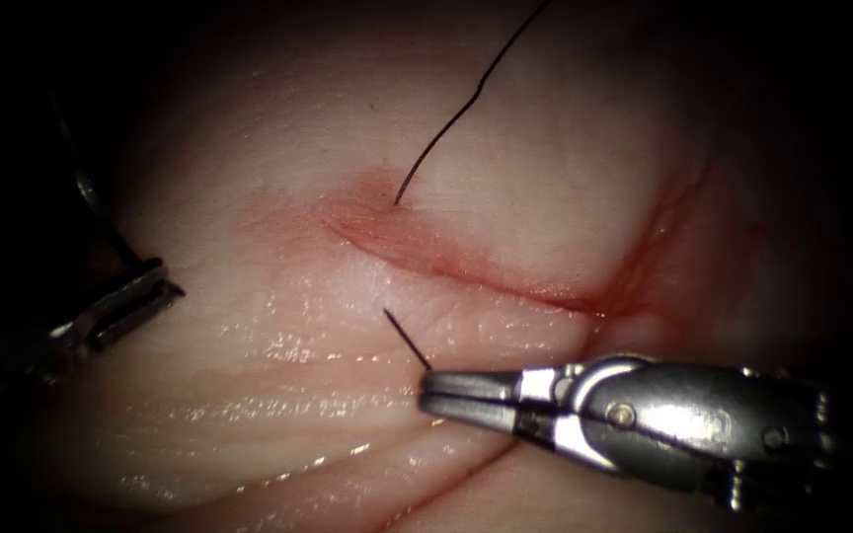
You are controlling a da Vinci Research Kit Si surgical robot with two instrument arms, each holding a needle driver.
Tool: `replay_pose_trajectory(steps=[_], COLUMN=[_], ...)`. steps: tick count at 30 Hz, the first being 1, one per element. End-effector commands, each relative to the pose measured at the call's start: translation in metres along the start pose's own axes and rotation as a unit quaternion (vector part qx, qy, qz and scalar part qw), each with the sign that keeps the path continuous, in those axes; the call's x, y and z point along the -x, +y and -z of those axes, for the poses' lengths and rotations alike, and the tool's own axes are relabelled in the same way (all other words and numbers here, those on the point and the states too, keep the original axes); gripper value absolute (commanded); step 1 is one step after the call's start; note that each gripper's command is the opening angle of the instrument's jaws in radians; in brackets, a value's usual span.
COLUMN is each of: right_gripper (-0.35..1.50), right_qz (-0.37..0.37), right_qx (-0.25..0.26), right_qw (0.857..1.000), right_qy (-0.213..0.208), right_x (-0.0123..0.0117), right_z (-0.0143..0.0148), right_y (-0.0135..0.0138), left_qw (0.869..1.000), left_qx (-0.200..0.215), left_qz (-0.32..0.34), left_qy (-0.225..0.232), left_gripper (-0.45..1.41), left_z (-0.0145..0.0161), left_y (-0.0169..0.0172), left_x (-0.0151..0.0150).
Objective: Wound Closure
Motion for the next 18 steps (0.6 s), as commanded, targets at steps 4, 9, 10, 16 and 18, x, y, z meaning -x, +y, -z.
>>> replay_pose_trajectory(steps=[4, 9, 10, 16, 18], right_gripper=[-0.35, -0.35, -0.35, -0.35, -0.35], right_qz=[0.011, 0.03, 0.034, 0.056, 0.049], right_qx=[-0.019, -0.06, -0.067, -0.114, -0.141], right_qw=[1.0, 0.998, 0.997, 0.992, 0.989], right_qy=[0.01, -0.003, -0.005, -0.002, 0.005], right_x=[-0.0021, -0.0028, -0.0028, -0.0036, -0.004], right_z=[0.001, 0.0021, 0.0023, 0.003, 0.0031], right_y=[-0.0035, -0.0068, -0.0074, -0.0109, -0.0122], left_qw=[1.0, 1.0, 1.0, 1.0, 1.0], left_qx=[-0.001, -0.001, -0.001, 0.001, 0.001], left_qz=[0.0, 0.0, 0.0, 0.0, 0.0], left_qy=[0.0, 0.0, 0.0, 0.0, 0.0], left_gripper=[-0.45, -0.45, -0.45, -0.45, -0.45], left_z=[-0.0007, -0.0007, -0.0007, -0.0008, -0.0008], left_y=[0.0003, 0.0004, 0.0004, 0.0004, 0.0004], left_x=[-0.0002, -0.0002, -0.0002, -0.0002, -0.0002])
